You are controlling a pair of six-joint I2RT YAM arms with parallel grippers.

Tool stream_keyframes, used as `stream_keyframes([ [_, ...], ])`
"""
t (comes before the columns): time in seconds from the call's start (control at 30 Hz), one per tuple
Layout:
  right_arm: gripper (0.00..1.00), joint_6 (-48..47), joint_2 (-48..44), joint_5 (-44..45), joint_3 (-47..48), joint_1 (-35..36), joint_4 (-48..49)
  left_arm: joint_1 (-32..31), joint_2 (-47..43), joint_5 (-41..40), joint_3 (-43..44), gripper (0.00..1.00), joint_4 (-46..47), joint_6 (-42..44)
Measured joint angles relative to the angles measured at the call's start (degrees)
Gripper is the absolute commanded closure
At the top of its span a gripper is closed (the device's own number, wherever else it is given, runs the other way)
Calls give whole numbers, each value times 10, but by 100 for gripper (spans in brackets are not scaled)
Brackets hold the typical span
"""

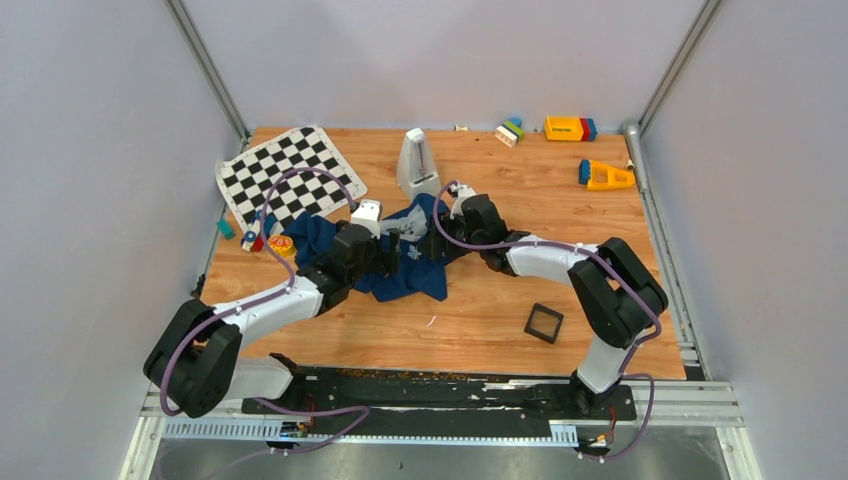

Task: Remove the brooch from the garment

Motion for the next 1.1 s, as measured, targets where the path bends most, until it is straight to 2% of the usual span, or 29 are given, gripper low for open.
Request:
stream_keyframes([
  [0.23,49,6,7,-3,0,0,17,0,12,31,0,10,5,-4],
  [0.37,42,10,22,-1,2,0,15,0,30,50,0,12,5,-4],
  [0.47,44,14,44,0,11,0,8,0,31,64,0,14,5,-4],
  [0.5,46,15,53,0,18,0,4,0,31,68,0,14,6,-4],
  [0.6,73,21,83,2,40,0,-3,0,31,75,0,15,12,-2],
  [0.67,84,24,95,4,51,0,-6,0,31,79,0,16,14,-2],
  [0.8,87,35,96,-7,45,0,10,0,31,99,0,17,19,-2],
  [0.93,88,36,61,-19,-6,4,44,0,31,132,0,18,30,0],
  [1.03,96,31,20,-31,-33,12,57,0,31,154,0,19,41,0],
  [1.1,97,28,-6,-42,-44,17,78,0,31,167,0,20,49,0],
])
